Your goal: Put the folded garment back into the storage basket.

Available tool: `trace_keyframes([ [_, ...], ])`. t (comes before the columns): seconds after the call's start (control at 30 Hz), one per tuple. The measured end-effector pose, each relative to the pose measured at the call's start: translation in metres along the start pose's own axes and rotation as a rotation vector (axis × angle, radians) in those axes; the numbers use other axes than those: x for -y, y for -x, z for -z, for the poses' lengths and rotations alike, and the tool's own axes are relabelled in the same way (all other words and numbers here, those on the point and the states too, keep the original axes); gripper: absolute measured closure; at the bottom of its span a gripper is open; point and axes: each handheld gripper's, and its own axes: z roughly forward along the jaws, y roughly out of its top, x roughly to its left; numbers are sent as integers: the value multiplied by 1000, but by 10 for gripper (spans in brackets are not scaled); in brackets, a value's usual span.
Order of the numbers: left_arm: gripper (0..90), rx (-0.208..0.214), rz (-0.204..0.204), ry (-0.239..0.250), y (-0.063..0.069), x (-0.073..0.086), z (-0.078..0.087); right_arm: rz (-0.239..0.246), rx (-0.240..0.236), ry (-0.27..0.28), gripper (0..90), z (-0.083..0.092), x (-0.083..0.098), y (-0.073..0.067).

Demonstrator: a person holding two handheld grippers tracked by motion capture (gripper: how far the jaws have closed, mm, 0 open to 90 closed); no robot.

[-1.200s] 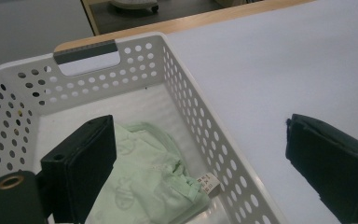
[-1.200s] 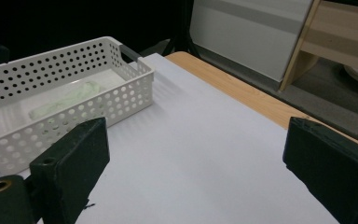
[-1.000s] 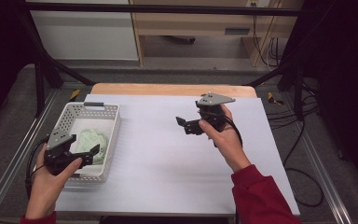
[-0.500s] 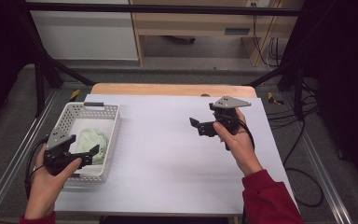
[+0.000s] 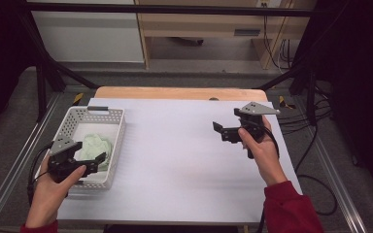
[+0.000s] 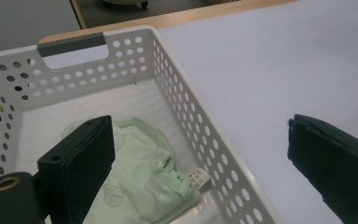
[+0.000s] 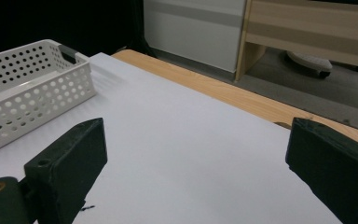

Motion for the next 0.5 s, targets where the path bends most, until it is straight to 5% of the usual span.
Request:
trace_keyframes([
  [0.5,70,47,-8,-14,7,1,-5,-53,84,40,101,34,21,25],
])
